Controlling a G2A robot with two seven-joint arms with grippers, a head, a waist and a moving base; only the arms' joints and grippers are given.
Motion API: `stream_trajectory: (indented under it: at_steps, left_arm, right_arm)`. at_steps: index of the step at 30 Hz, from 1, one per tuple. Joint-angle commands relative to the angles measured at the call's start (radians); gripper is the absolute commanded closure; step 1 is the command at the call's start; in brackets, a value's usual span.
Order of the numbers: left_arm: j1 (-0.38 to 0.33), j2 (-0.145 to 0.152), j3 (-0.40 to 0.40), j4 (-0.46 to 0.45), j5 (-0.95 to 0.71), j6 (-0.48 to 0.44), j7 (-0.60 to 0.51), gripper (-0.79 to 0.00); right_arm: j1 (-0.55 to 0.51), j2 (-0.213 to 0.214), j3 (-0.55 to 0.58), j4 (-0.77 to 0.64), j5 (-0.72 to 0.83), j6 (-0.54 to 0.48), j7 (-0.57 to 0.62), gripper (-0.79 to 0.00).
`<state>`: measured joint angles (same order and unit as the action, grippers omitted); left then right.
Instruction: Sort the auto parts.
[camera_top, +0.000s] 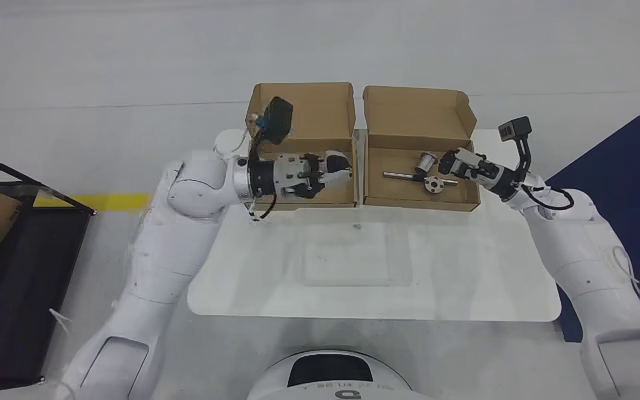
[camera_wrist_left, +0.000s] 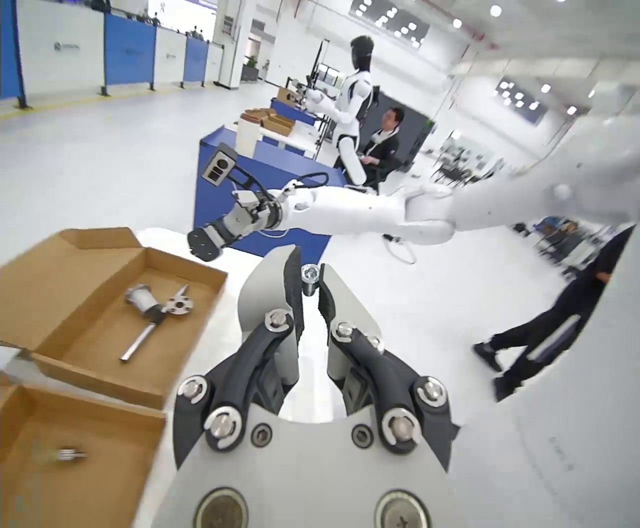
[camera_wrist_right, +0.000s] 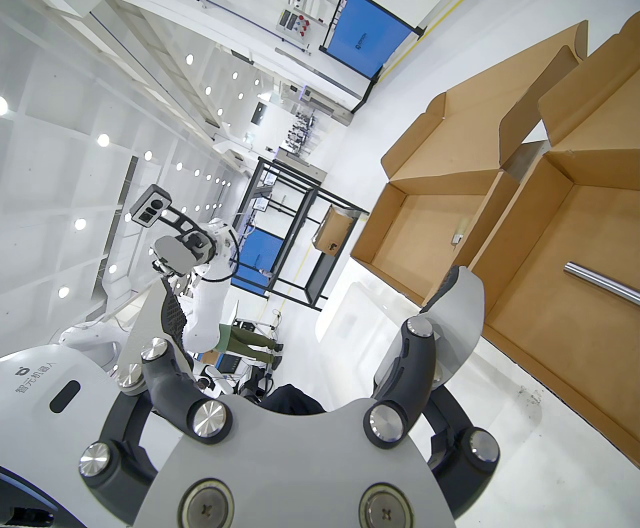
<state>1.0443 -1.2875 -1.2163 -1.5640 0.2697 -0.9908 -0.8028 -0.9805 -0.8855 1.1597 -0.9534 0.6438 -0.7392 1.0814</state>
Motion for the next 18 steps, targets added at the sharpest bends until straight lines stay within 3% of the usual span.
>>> stream_trajectory:
  at_steps: [1, 5, 10, 13, 18]
  left_arm:
    - [0.023, -0.002, -0.017, -0.040, 0.162, -0.021, 0.090, 0.000]
    - [0.063, -0.007, -0.021, -0.089, 0.327, -0.021, 0.233, 0.000]
    - [0.070, -0.005, -0.017, -0.070, 0.381, 0.000, 0.304, 0.000]
    - [0.037, -0.004, -0.002, 0.008, 0.339, 0.101, 0.260, 0.000]
    - [-0.118, -0.010, 0.066, 0.221, 0.388, 0.266, 0.115, 0.000]
  right_arm:
    - [0.000, 0.000, 0.000, 0.000, 0.000, 0.000, 0.000, -0.785]
    - [0.000, 0.000, 0.000, 0.000, 0.000, 0.000, 0.000, -0.785]
    - [0.000, 0.000, 0.000, 0.000, 0.000, 0.000, 0.000, -0.785]
    - [0.000, 0.000, 0.000, 0.000, 0.000, 0.000, 0.000, -0.785]
    - [0.000, 0.000, 0.000, 0.000, 0.000, 0.000, 0.000, -0.785]
